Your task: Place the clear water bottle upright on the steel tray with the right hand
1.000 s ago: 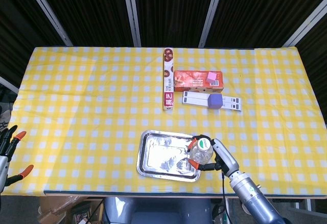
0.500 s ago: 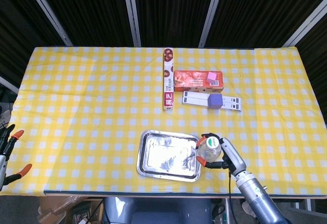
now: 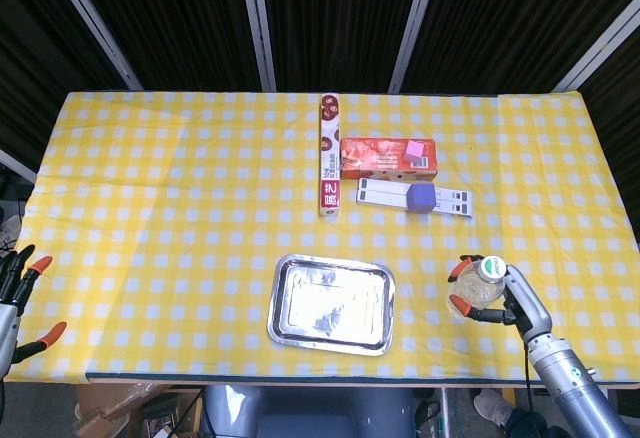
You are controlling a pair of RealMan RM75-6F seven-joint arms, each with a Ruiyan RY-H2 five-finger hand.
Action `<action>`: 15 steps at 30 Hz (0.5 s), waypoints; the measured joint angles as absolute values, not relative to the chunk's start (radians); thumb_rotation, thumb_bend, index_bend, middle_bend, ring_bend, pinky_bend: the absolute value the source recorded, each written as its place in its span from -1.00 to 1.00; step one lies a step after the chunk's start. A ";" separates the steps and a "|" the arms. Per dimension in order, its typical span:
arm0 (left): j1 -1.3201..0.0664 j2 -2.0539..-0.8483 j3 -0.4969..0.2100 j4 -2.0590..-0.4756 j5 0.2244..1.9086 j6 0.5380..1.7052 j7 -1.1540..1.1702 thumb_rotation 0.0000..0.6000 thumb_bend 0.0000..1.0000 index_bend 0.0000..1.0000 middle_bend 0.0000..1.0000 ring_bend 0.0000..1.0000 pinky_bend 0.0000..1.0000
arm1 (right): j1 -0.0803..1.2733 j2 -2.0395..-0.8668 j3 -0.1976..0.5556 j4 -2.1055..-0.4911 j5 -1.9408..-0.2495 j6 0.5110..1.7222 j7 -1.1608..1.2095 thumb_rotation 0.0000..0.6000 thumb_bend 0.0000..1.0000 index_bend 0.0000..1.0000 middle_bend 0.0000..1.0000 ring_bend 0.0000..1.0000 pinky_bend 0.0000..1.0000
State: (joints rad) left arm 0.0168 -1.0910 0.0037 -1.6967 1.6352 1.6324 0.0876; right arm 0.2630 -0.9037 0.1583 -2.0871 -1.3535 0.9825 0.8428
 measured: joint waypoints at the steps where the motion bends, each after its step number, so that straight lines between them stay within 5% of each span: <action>1: 0.017 -1.091 0.003 -1.696 1.634 1.633 0.086 1.00 -0.57 -0.76 -1.00 -1.00 -1.00 | 0.267 -0.913 0.157 -2.090 -1.360 0.978 0.838 1.00 0.90 0.34 -0.03 -0.65 -1.00; 15: 0.010 -1.068 -0.008 -1.680 1.609 1.621 0.015 1.00 -0.57 -0.76 -1.00 -1.00 -1.00 | 0.402 -1.337 0.189 -2.184 -1.174 1.017 0.409 1.00 0.90 0.34 -0.03 -0.65 -1.00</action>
